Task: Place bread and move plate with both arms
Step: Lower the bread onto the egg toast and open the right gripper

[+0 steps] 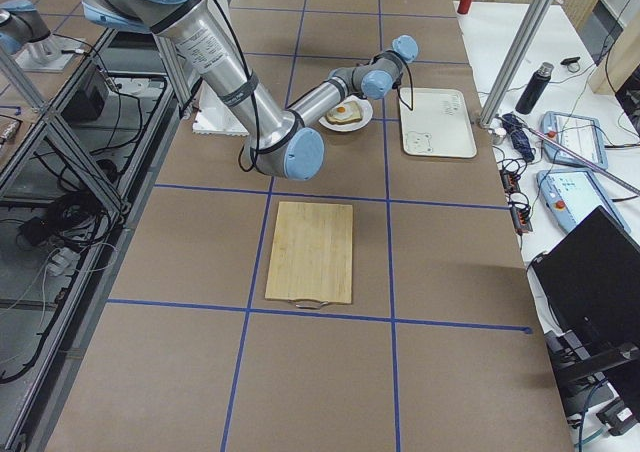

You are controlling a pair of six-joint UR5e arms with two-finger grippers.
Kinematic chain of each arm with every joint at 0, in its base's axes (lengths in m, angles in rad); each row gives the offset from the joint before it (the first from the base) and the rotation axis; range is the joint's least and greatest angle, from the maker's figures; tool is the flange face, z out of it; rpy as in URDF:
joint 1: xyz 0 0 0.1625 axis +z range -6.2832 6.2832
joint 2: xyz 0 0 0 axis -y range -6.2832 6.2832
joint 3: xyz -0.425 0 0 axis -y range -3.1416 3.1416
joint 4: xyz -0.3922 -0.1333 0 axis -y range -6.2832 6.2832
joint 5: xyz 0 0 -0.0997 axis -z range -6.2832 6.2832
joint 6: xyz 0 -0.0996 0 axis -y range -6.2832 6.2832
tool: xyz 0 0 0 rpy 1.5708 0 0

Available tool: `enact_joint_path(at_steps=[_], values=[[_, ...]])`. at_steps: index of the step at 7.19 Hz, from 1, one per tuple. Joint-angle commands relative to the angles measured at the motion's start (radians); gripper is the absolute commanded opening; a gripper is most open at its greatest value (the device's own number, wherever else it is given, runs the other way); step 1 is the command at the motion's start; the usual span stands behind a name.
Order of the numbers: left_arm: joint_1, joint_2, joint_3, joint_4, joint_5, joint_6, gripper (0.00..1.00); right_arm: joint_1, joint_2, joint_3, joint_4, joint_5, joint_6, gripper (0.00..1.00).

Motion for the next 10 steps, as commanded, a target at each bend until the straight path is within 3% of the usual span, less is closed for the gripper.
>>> enact_joint_path(at_steps=[1, 10], values=[[0.000, 0.000, -0.007, 0.001, 0.000, 0.000, 0.98, -0.003, 0.001, -0.007, 0.015, 0.010, 0.000, 0.00], [0.000, 0.000, -0.013, -0.002, 0.000, -0.055, 0.98, -0.009, 0.020, -0.005, 0.032, 0.030, 0.002, 0.00]])
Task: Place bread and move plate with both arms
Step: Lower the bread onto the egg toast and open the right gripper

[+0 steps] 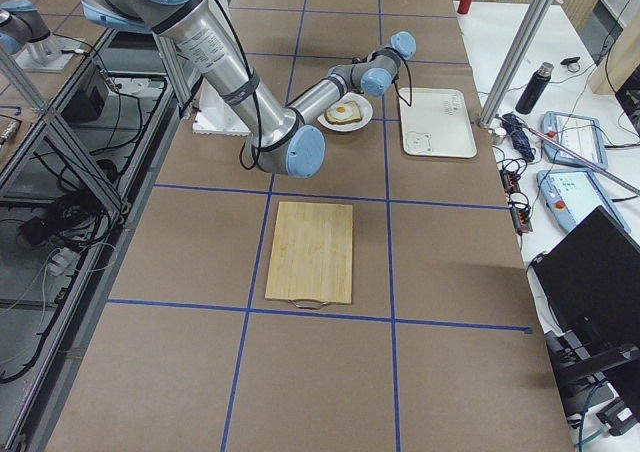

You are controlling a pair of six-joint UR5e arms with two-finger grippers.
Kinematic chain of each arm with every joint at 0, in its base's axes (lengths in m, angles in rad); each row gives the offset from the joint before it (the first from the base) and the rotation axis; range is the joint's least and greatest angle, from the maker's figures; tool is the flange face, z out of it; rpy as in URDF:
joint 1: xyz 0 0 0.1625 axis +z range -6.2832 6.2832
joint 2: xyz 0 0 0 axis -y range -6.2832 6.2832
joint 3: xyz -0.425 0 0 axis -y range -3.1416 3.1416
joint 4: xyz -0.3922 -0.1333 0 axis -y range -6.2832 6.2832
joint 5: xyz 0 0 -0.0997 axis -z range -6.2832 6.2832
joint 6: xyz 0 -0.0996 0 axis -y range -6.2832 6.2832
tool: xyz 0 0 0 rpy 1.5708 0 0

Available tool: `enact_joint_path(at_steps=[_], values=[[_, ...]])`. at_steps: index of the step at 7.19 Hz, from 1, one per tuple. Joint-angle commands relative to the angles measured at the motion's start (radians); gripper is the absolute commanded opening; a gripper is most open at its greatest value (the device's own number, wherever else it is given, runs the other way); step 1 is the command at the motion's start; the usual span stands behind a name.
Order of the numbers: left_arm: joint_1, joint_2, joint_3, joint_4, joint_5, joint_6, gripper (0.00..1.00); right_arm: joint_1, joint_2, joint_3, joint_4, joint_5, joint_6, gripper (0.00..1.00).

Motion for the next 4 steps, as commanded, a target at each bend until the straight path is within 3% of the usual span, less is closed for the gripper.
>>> enact_joint_path(at_steps=[1, 4], values=[[0.000, 0.000, 0.000, 0.001, 0.000, 0.000, 0.98, 0.001, -0.003, -0.010, -0.001, 0.001, -0.002, 0.00], [0.000, -0.003, 0.003, 0.001, 0.000, -0.002, 0.98, 0.001, 0.003, -0.038, 0.001, -0.001, -0.002, 0.00]])
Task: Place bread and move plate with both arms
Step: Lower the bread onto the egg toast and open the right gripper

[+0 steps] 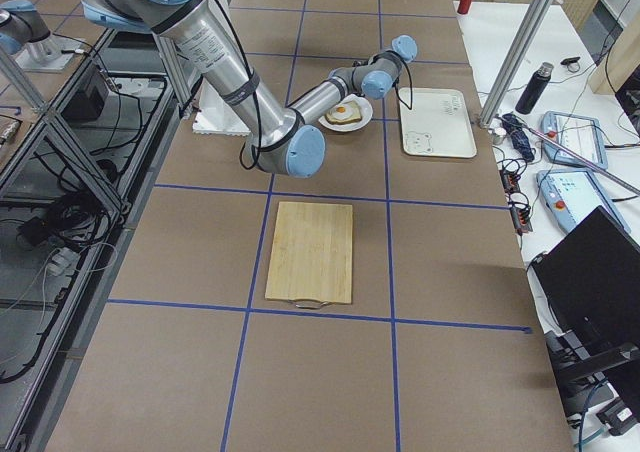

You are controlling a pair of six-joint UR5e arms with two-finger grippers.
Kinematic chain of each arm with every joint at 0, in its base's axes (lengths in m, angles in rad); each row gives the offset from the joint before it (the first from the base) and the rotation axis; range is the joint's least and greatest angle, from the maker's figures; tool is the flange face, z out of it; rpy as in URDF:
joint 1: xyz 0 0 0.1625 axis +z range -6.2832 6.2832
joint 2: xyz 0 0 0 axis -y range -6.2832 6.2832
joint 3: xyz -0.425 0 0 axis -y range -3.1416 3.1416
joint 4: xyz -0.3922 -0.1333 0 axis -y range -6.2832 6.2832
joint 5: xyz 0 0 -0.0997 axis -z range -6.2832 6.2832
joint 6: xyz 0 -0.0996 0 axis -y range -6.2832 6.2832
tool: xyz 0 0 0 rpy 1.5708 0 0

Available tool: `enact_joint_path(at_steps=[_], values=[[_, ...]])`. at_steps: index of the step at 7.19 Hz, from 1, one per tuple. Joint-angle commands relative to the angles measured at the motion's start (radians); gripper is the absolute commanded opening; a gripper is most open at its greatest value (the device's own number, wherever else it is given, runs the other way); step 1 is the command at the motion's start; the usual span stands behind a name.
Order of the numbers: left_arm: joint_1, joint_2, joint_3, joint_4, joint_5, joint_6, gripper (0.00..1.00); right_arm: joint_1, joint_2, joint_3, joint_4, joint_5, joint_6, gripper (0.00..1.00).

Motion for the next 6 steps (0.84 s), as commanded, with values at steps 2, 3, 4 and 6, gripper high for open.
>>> enact_joint_path(at_steps=[2, 3, 4, 6], values=[[0.000, -0.006, 0.004, 0.000, 0.000, -0.001, 0.98, -0.001, 0.029, -0.044, 0.000, -0.011, -0.003, 0.00], [0.000, -0.006, 0.004, 0.000, 0.000, -0.001, 0.98, 0.000, 0.029, -0.044, 0.008, -0.037, -0.003, 0.00], [0.000, -0.007, 0.005, 0.000, 0.000, -0.001, 0.98, 0.001, 0.023, -0.064, 0.073, -0.065, -0.003, 0.00], [0.000, -0.018, 0.013, 0.000, 0.000, -0.001, 0.98, 0.001, 0.003, -0.067, 0.108, -0.114, -0.005, 0.00]])
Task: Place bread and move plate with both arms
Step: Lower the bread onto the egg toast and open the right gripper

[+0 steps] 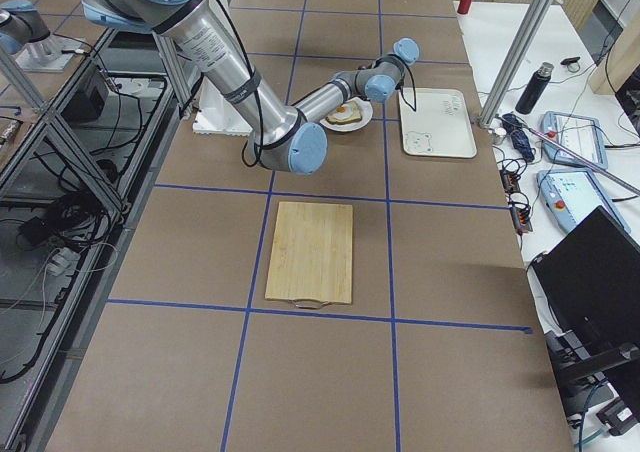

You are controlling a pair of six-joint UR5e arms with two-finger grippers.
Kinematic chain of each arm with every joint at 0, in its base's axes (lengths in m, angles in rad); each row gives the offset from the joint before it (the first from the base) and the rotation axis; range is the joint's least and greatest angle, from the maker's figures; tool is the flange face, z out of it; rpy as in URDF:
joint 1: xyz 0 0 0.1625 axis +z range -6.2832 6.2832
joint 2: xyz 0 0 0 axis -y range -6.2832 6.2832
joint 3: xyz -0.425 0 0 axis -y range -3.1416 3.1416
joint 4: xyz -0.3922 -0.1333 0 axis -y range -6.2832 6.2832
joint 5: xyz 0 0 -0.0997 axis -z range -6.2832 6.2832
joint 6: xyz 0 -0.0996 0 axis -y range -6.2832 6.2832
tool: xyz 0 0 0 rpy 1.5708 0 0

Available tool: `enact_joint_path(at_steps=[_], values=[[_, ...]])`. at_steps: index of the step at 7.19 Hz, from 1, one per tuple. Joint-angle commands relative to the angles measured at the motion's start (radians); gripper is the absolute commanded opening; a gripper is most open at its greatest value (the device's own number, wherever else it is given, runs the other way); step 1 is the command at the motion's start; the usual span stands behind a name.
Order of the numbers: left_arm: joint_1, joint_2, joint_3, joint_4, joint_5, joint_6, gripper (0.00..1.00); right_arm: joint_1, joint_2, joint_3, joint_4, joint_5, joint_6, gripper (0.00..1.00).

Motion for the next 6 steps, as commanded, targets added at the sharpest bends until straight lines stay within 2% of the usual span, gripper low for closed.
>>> enact_joint_path(at_steps=[1, 3, 4, 6], values=[[0.000, -0.007, 0.004, 0.002, 0.000, -0.002, 0.98, 0.000, -0.014, -0.005, 0.021, -0.043, -0.002, 0.00], [0.000, -0.007, -0.005, 0.006, -0.003, -0.002, 0.98, -0.001, -0.019, -0.005, 0.022, -0.065, -0.001, 0.18], [0.000, -0.007, -0.001, 0.006, -0.052, -0.002, 0.98, -0.001, -0.019, -0.005, 0.021, -0.068, -0.001, 0.39], [0.000, -0.007, 0.004, 0.008, -0.061, -0.003, 0.98, -0.003, -0.019, -0.005, 0.021, -0.089, 0.006, 0.61]])
